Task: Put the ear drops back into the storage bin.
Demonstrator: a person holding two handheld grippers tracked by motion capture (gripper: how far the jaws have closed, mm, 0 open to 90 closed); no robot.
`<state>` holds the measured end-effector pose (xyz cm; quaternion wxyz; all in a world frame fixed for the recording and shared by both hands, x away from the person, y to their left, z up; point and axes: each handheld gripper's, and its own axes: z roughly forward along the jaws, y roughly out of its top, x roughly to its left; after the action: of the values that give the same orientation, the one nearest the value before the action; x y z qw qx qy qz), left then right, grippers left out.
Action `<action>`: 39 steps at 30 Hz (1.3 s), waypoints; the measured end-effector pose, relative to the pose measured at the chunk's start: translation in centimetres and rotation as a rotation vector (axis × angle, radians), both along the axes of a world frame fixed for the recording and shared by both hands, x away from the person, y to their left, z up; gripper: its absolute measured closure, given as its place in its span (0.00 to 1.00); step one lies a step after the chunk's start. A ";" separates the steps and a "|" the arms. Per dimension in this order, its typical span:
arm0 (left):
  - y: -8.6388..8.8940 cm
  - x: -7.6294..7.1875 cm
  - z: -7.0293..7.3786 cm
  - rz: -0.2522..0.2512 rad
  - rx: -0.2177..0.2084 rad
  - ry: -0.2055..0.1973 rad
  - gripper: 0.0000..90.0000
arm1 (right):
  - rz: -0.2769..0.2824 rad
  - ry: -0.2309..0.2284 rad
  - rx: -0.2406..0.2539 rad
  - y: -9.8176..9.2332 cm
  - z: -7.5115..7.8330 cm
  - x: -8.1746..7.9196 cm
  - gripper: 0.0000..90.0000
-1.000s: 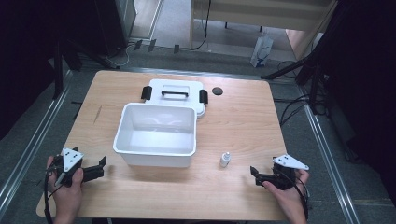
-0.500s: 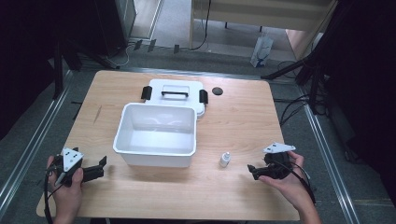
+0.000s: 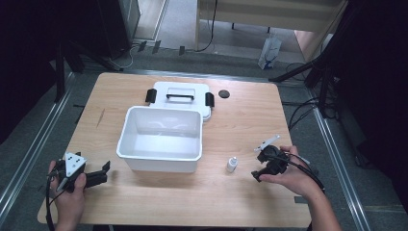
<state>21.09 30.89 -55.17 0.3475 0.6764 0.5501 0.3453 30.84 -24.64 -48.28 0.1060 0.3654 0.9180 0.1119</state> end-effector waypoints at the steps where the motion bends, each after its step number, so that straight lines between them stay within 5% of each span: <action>1: 0.0 0.0 0.0 0.000 0.002 0.001 0.00 | 0.005 0.012 -0.017 0.3 0.2 0.1 0.22; 5: 0.0 0.0 0.0 -0.003 0.002 0.003 0.00 | 0.016 0.059 -0.096 1.7 1.0 0.9 0.22; 13: 0.0 0.0 0.0 -0.004 -0.002 0.004 0.00 | 0.007 0.087 -0.127 3.6 1.9 1.4 0.28; 25: 0.0 0.0 0.0 -0.005 0.000 0.005 0.00 | 0.030 0.116 -0.092 6.0 2.4 1.7 0.36; 39: 0.0 0.1 0.0 -0.007 -0.002 0.007 0.00 | 0.076 0.199 -0.032 8.3 3.0 2.1 0.49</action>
<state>21.17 30.92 -55.18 0.3476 0.6790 0.5493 0.3412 32.93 -16.32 -45.31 0.0159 0.3378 0.9389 0.0645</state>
